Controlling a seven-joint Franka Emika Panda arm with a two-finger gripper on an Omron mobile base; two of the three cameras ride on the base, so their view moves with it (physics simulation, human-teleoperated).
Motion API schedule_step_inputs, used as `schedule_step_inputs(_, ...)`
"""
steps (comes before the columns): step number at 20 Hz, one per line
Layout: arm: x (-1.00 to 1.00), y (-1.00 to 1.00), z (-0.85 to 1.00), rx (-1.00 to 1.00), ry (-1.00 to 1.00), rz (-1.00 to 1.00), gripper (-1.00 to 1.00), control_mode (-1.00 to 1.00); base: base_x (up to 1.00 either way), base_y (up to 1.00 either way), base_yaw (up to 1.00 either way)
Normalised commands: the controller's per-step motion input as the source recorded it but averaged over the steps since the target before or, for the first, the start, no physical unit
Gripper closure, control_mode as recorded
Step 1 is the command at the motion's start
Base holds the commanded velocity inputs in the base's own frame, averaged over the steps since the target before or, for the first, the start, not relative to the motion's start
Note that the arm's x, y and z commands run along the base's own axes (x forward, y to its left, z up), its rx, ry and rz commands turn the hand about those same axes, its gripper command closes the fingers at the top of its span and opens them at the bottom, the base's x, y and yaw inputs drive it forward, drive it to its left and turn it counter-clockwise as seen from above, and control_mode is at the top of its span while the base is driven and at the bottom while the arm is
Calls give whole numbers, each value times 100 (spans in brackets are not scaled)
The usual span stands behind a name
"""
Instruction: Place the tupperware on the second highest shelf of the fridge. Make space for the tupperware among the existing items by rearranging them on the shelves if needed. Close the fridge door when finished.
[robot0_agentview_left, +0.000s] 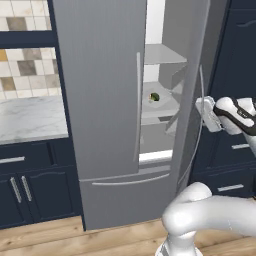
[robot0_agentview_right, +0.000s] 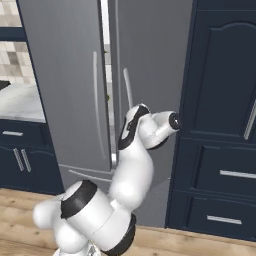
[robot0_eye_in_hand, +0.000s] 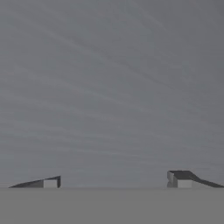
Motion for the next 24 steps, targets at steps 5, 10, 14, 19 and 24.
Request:
schedule_step_inputs(5,73,0,74,4,-1,-23,-100,-100,0,0,0)
schedule_step_inputs(10,65,0,48,11,-10,-15,-100,-100,0,0,0)
schedule_step_inputs(14,56,0,48,11,-8,-12,-100,-100,0,0,0)
schedule_step_inputs(19,50,13,53,6,-2,-6,-100,-100,0,0,0)
schedule_step_inputs(24,45,24,42,1,0,-3,-100,-100,0,0,0)
